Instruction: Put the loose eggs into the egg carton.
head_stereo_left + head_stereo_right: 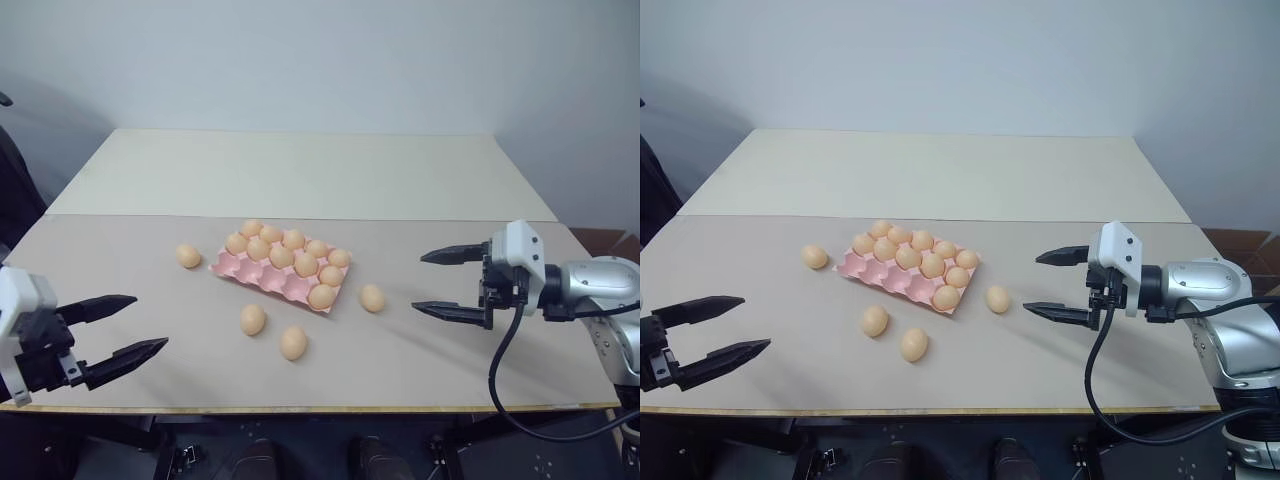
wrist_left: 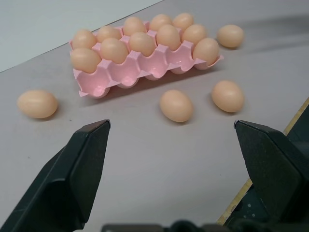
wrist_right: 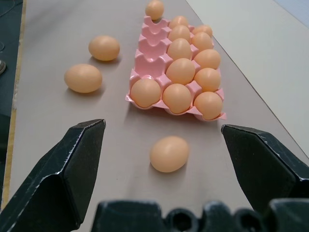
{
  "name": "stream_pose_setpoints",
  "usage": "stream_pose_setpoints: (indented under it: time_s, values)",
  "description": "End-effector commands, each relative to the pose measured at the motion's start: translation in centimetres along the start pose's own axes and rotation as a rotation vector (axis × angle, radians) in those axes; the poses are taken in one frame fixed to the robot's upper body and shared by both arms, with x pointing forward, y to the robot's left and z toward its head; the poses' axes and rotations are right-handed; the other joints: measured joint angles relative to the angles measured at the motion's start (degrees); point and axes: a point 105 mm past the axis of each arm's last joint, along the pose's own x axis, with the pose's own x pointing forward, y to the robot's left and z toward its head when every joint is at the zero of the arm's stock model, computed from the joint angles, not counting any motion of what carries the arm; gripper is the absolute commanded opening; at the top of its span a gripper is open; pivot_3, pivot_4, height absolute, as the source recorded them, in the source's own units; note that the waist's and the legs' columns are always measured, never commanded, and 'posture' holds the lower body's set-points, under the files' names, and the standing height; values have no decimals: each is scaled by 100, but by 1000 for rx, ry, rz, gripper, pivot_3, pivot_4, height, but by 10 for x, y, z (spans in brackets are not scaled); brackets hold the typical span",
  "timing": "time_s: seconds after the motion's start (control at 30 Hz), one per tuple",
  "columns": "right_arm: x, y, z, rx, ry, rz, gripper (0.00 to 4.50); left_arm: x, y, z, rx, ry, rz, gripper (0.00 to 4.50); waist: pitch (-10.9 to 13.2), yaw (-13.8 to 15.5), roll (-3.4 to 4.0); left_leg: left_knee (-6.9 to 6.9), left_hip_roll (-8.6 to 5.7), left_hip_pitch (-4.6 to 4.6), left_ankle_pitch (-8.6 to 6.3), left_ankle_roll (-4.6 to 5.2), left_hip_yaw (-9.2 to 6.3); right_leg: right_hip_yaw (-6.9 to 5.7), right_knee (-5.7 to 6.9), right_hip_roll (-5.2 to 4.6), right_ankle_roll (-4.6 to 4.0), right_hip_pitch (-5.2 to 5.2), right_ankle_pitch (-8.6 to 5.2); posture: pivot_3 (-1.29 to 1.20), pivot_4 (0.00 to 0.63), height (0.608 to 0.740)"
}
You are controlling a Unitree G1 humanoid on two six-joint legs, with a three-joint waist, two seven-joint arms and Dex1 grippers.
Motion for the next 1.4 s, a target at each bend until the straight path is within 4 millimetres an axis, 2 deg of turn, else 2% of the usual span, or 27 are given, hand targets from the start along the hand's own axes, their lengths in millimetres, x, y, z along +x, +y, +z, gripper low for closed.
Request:
stream_pose_setpoints:
  time_s: [0.03, 0.37, 0.67, 0.83, 1.03, 1.1, 1.27, 1.4]
  values:
    - [-4, -1, 8, -45, -15, -8, 4500, -2, 2, 9, 4, -51, 16, 4479, 0, 0, 0, 0, 0, 0, 0, 0, 0, 0, 0, 0, 0, 0, 0, 0, 150, 740]
    - [-6, -3, 7, -42, 7, -16, 4500, -1, 1, 6, 20, -16, -3, 4479, 0, 0, 0, 0, 1, -5, 0, 0, 7, 6, 4, 1, -1, -11, 0, 0, 150, 740]
    - [-3, -9, -6, -50, 123, -24, 4500, 4, -5, 4, 28, -15, -48, 4479, 0, -1, -1, -1, 1, -5, 0, 0, 12, 9, 5, 1, -1, -17, 0, 0, 150, 740]
    - [19, -2, -16, -47, 137, 4, 4500, 8, -5, 6, 31, -19, -69, 4479, -2, -17, -2, -1, 2, -5, 0, 0, 13, 11, 6, 3, -1, -17, 1, 0, 150, 740]
    - [65, -3, -29, -62, 165, 4, 4500, 13, -3, 8, 40, -27, -80, 4479, -2, -43, -2, -1, 4, -6, 1, 1, 16, 14, 12, 6, -3, -22, 2, 0, 150, 740]
    - [78, -7, -37, -60, 189, -18, 4500, 14, -2, 8, 43, -27, -79, 4479, -2, -51, -3, -1, 3, -9, 1, 1, 17, 15, 12, 6, -3, -25, 3, 0, 150, 740]
    - [99, -14, -59, -65, 265, -44, 4500, 13, -3, 8, 50, -27, -71, 4479, -2, -52, -3, -1, 2, -17, 1, 1, 19, 14, 10, 4, -4, -27, 4, 0, 150, 740]
    - [102, -16, -65, -77, 288, -48, 3585, 11, -4, 8, 54, -30, -57, 4500, -2, -56, -3, -1, 2, -22, 1, 1, 19, 13, 10, 5, -4, -31, 5, 0, 150, 740]
